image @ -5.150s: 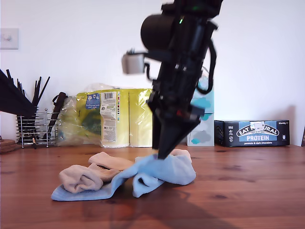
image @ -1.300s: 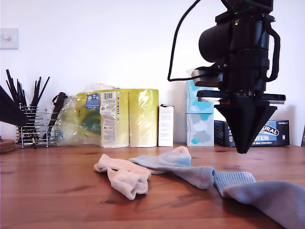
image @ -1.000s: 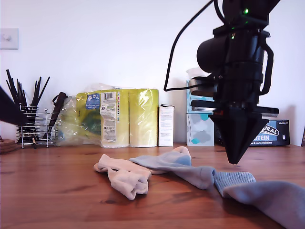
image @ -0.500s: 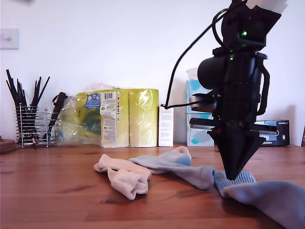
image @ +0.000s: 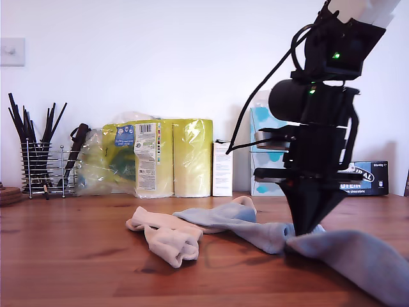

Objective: Pair up the socks based on colour and pattern, by placing each sock on top of its pair

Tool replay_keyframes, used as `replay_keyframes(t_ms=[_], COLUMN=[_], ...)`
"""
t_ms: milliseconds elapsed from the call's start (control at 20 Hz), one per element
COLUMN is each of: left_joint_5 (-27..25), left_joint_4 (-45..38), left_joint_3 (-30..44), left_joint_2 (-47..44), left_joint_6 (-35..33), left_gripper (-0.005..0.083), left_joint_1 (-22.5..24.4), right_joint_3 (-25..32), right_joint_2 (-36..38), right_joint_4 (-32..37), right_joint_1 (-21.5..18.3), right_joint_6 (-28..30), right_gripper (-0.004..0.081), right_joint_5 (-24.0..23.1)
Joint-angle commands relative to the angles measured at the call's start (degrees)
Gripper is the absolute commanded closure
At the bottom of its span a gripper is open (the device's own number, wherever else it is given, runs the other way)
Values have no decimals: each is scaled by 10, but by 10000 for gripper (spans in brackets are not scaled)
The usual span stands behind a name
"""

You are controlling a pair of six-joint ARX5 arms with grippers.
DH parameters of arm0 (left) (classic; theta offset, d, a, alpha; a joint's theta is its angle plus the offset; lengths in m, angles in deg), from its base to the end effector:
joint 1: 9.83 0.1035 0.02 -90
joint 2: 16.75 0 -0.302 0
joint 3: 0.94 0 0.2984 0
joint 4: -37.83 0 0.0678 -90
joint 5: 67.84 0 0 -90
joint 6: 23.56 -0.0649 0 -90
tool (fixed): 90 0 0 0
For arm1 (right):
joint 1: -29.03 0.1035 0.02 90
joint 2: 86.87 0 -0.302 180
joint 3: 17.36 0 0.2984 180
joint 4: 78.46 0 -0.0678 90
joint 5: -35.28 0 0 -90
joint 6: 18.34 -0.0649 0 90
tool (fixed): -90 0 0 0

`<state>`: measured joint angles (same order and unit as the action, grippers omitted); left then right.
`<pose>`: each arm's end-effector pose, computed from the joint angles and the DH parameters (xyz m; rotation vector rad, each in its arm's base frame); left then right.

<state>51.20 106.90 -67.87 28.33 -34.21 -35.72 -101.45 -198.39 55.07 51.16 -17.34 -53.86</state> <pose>0.1377 -0.1018 0.3370 0.1378 0.7680 -0.9785 0.4002 0.1638 0.1195 -0.2543 1.2726 0.3550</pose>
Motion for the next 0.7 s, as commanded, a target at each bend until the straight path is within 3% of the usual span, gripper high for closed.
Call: replay_keyframes(t_ms=[0,250,500,650], left_joint_5=[3,5,5,-3], left_joint_4=[-1,-4,-8,-15], left_joint_3=[9,9,9,9], left_joint_2=[-5,-4,-1,7], left_joint_6=[2,2,-1,-40], left_gripper=[793,793,793,793], left_joint_1=[-2,-2,-2,-2], right_joint_3=[18,12,11,18], right_joint_2=[-43,-27,83,150], right_joint_4=[22,7,-10,3], right_joint_1=[-12,-24,-19,-14], right_joint_6=[9,19,13,-5], right_gripper=[783,782,782,783], right_joint_5=[-22,-23,-7,3])
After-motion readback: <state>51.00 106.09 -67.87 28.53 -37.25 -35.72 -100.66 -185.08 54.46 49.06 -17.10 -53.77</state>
